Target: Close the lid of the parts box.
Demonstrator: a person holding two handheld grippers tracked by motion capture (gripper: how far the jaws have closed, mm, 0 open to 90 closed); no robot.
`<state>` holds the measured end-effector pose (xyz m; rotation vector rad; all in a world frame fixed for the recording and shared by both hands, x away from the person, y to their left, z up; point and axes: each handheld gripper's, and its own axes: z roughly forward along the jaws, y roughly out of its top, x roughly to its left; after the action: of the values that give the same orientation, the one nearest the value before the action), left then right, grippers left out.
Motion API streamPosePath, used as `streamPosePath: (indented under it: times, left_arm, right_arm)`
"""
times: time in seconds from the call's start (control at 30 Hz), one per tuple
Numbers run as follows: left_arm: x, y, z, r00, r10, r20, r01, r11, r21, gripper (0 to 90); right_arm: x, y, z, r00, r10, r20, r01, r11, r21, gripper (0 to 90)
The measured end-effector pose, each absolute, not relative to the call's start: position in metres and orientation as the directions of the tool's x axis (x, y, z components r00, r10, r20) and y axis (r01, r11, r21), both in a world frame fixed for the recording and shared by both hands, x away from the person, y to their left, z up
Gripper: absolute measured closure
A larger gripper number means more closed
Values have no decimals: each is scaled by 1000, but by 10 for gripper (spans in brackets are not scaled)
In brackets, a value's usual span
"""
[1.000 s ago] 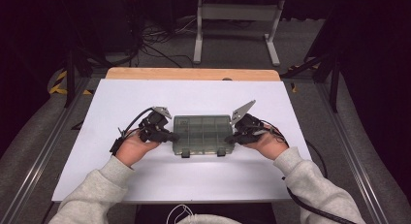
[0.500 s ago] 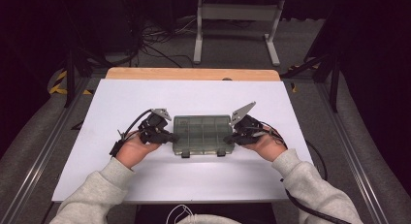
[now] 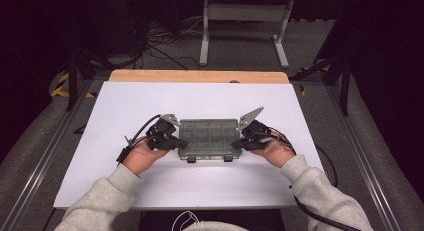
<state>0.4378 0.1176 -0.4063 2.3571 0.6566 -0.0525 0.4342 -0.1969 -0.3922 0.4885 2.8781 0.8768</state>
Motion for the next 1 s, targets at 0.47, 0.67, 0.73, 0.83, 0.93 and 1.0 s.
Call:
streamPosePath:
  times: [0.47, 0.67, 0.73, 0.83, 0.93, 1.0]
  left_arm:
    - [417, 122, -411, 908, 350, -229, 417, -716, 559, 849]
    - [418, 121, -412, 908, 357, -219, 417, -721, 553, 875]
    - [418, 121, -413, 907, 360, -220, 419, -718, 556, 875]
    - [419, 122, -413, 906, 364, -217, 421, -714, 560, 872]
    - [418, 122, -413, 905, 366, -215, 422, -712, 562, 861]
    - [417, 123, -412, 907, 360, -219, 419, -706, 571, 824]
  right_arm:
    - [416, -206, -384, -951, 310, 3, 246, 748, 616, 900]
    - [413, -209, -384, -949, 314, 6, 250, 744, 619, 900]
    - [413, -209, -384, -950, 314, 7, 250, 743, 621, 900]
    - [413, -210, -384, -949, 316, 9, 252, 740, 623, 900]
    - [413, -210, -384, -949, 315, 8, 251, 740, 624, 900]
    - [413, -210, -383, -949, 316, 8, 251, 738, 627, 900]
